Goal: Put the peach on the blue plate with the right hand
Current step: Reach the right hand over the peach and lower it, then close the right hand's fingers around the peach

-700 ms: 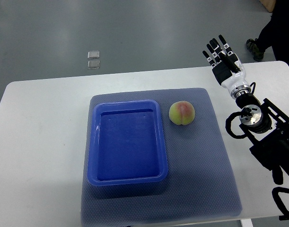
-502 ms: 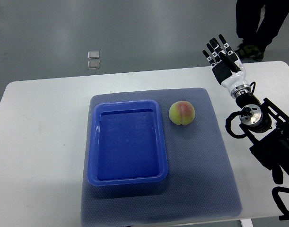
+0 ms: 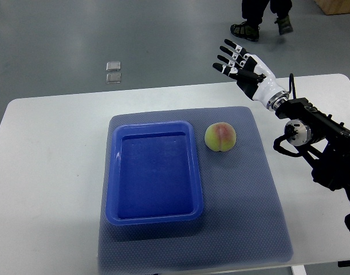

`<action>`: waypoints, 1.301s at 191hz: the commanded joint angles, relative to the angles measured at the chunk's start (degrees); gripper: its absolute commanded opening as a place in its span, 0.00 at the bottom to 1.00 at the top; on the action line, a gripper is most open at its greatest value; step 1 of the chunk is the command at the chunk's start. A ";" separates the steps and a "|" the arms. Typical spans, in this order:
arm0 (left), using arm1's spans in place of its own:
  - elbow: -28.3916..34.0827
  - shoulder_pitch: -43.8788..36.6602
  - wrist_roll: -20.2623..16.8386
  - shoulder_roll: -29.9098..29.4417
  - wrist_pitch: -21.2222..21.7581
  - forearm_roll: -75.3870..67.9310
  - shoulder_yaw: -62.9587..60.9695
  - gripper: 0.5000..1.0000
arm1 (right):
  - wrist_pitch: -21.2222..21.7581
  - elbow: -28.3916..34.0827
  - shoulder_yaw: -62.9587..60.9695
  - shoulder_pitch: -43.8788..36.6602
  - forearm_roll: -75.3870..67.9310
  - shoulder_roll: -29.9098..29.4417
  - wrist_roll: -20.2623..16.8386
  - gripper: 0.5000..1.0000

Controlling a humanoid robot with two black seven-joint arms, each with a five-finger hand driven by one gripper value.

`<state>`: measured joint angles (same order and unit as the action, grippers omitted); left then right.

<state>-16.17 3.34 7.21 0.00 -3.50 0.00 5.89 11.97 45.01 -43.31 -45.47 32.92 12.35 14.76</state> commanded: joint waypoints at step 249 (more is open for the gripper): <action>0.00 0.08 0.00 0.00 -0.02 0.00 -0.01 1.00 | 11.49 6.58 61.68 -34.95 20.70 4.61 -13.70 0.84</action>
<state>-16.16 3.43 7.21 0.00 -3.52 0.00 5.84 25.27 51.86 18.42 -82.22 53.50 17.11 1.01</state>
